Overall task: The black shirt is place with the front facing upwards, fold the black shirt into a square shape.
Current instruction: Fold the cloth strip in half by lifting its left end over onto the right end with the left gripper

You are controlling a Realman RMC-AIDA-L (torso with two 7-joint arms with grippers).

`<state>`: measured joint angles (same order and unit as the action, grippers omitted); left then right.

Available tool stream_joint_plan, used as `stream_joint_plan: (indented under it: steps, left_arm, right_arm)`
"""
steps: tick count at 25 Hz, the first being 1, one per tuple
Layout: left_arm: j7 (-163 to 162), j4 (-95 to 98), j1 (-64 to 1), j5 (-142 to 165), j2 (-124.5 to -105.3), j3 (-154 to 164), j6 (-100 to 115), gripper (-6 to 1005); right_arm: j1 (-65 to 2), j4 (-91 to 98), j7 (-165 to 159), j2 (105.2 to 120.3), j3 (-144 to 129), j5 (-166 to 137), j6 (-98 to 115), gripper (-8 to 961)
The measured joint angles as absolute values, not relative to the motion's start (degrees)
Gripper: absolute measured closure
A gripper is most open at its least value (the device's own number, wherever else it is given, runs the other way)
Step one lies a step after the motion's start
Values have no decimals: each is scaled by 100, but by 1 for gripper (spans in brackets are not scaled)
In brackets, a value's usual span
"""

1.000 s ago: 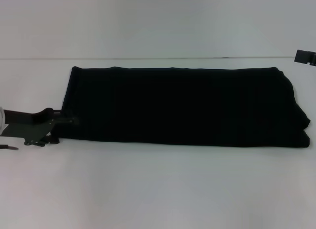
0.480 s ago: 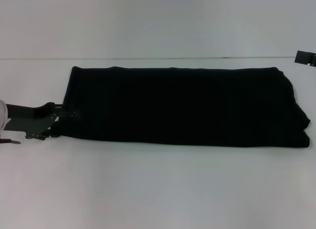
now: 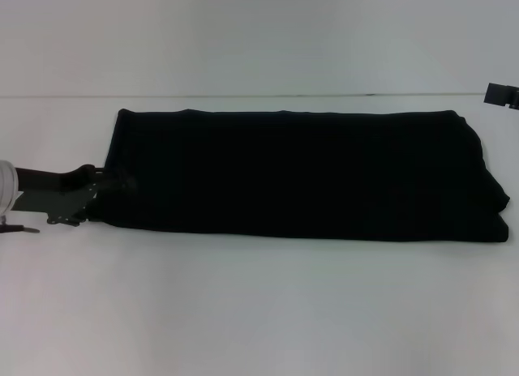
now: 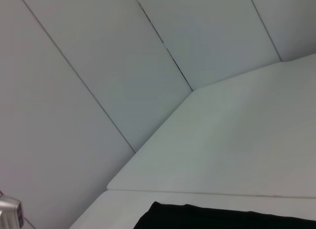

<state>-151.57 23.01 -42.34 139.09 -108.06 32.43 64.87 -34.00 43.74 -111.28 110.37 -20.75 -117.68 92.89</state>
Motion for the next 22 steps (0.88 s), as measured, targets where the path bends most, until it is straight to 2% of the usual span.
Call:
stream_joint_plan:
  steps: [6,12,17,22]
  left_arm:
    - [-15080,2322,-4284,13905,-10834,3242,6469,80]
    - [-14875,2346,-4280,13903,-10862,3239,6450,181]
    - [-14837,2444,-4254,13903,-10898,3247,6447,409]
    - [-14835,2577,-4194,13903,-10932,3231,6439,584]
  right_arm:
    - [-3388,4371,-11121,11037,-2074,-11768,9294,46]
    - [-3364,4383,-11126,11037,-2074,-11768,9298,47]
    - [-3365,4381,-11124,11037,-2074,-11768,9292,47]
    - [-3366,4368,-11119,11037,-2074,-11756,9290,47]
